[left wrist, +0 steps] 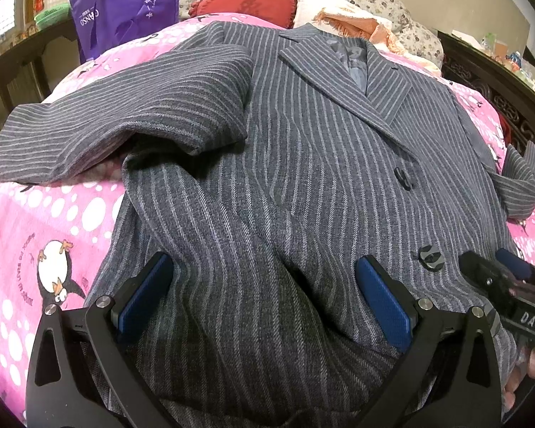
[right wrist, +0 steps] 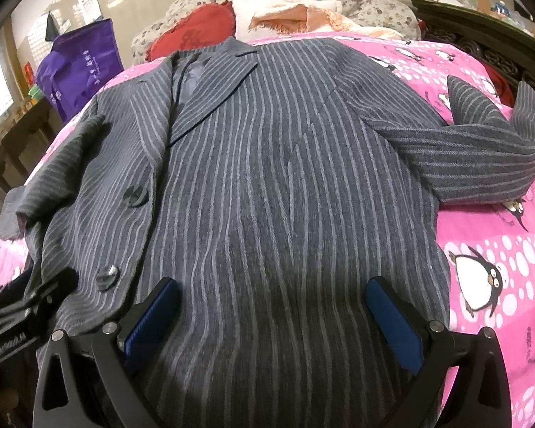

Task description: Fold large clothes

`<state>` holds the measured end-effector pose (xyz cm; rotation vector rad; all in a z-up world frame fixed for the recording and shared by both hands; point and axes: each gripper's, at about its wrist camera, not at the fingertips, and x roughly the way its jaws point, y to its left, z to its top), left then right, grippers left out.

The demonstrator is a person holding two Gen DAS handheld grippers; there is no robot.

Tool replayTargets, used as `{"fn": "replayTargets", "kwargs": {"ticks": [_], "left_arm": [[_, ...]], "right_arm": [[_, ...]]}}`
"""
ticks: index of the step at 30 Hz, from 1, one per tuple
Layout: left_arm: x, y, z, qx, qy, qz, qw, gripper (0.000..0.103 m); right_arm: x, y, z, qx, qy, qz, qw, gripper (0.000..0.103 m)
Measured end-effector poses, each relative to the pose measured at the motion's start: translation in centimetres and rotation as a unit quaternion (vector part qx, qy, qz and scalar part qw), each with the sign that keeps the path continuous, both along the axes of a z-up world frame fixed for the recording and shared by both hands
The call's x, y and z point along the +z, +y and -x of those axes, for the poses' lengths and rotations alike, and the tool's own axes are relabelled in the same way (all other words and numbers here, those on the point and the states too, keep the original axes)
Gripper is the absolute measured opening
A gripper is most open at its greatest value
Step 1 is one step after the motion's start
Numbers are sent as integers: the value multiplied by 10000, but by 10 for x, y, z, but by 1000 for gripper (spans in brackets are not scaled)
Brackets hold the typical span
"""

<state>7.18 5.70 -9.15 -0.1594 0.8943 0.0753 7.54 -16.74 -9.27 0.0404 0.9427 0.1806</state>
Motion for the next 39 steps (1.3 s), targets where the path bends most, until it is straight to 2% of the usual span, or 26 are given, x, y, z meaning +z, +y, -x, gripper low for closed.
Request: {"fn": "replayTargets", "kwargs": {"ticks": [8,12,16,20,23,25,28,29,31,32,33,34,35,39], "left_arm": [[0,0,0,20,38,-29,10000,103],[0,-4,-1,26,59,-187,9998,103],[11,4,6,-152,136,-159,9997,103],[48,55,24,274,-300,-154,9991,103],[68,111,33,816,-581,-327,9944,103],[69,153,35,1251,-563,-408,9897,103],[60,216,36,1905,-446,-283,9803,102],[55,235,36,2159,-414,-216,9753,102],[45,254,34,2334,-328,141,9717,102],[37,260,32,2277,-290,490,9721,102],[26,264,26,2145,-214,1013,9712,100],[16,267,22,2109,-135,1406,9673,99],[9,269,20,2191,-110,1586,9627,99],[7,281,13,2504,-526,1820,9494,97]], "right_arm": [[1,-4,9,240,-19,-63,9997,103],[0,-4,9,233,-21,-56,9997,103],[1,-2,7,319,40,32,9995,103],[2,-2,9,556,108,137,9983,103],[3,-5,14,706,114,199,9972,103],[3,-9,17,760,63,173,9969,103],[1,-13,19,761,-22,37,9971,103],[0,-13,19,751,-47,21,9972,103],[0,-13,20,737,-87,45,9972,103],[0,-13,20,733,-96,51,9972,103],[0,-14,22,731,-93,37,9973,103],[0,-15,21,731,-86,17,9973,103],[-1,-15,21,732,-78,5,9973,103],[-1,-14,22,729,-87,5,9973,103]]}}
